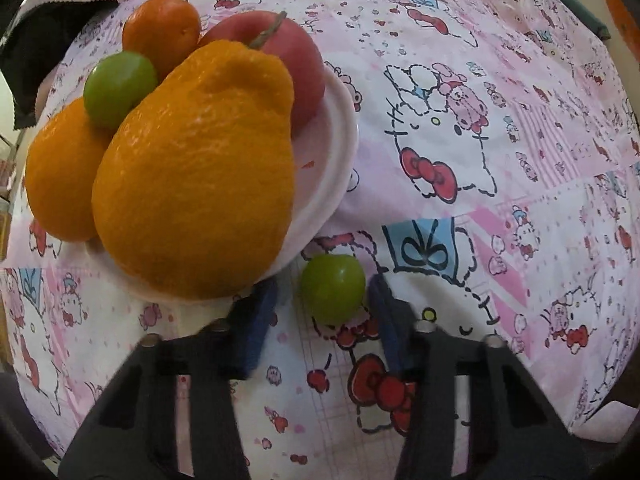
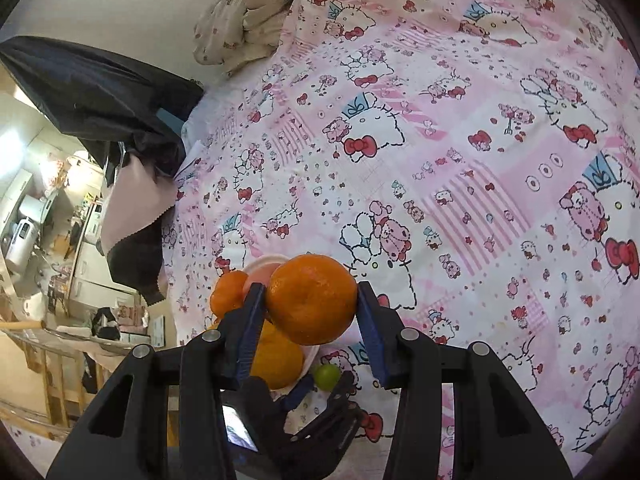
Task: Organize fruits
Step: 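Grasp the second mandarin with the right tool while the left tool grasps the second lime, then set the mandarin on the plate with the right tool while the left tool sets the lime there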
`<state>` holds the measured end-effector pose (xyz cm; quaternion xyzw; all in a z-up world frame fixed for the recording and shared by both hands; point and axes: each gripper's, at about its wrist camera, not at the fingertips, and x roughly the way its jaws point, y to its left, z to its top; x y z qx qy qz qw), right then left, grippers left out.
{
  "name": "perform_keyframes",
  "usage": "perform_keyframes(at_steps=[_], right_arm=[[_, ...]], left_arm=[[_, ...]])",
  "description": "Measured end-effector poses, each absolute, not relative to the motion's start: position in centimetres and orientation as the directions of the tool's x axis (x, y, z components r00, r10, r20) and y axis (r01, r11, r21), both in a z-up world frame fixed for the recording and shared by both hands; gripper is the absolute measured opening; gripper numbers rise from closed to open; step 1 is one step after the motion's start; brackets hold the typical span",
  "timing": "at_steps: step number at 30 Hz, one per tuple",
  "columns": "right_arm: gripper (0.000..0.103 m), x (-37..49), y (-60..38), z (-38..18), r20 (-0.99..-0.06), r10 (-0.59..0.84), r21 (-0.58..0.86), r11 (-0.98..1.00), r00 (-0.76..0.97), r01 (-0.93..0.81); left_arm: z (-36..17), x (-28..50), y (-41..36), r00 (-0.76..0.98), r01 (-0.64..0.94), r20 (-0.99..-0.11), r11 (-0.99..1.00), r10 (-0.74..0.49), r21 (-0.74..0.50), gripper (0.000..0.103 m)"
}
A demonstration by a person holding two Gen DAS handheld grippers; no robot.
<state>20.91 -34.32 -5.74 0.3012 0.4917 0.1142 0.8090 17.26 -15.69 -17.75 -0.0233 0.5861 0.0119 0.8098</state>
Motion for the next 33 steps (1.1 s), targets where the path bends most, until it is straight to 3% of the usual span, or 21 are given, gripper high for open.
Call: perform_keyframes(at_steps=[1, 16, 25, 33], right_arm=[[0.047, 20.9, -34.4, -5.7, -0.727, 0.480, 0.598, 0.794, 0.491, 0.109], [0.048, 20.6, -33.3, -5.5, -0.724, 0.490, 0.602, 0.792, 0.486, 0.098], [0.048, 20.1, -32.3, -6.2, -0.729, 0.504, 0.609, 0.786, 0.463, 0.104], [0.048, 20.2, -31.1, -8.5, -0.720, 0.551, 0.652, 0.745, 0.422, 0.140]], left_arm=[[-17.7, 17.2, -15.8, 0.315, -0.038, -0.949, 0.999, -0.004, -0.017, 0.025], [-12.1, 12.7, -13.5, 0.346, 0.035, -0.936, 0.998, -0.070, -0.061, 0.025], [-5.5, 12.1, -6.7, 0.456, 0.036, -0.889, 0.999, -0.052, -0.040, 0.025], [-3.3, 13.5, -0.5, 0.502, 0.008, -0.865, 1.000, -0.009, -0.006, 0.025]])
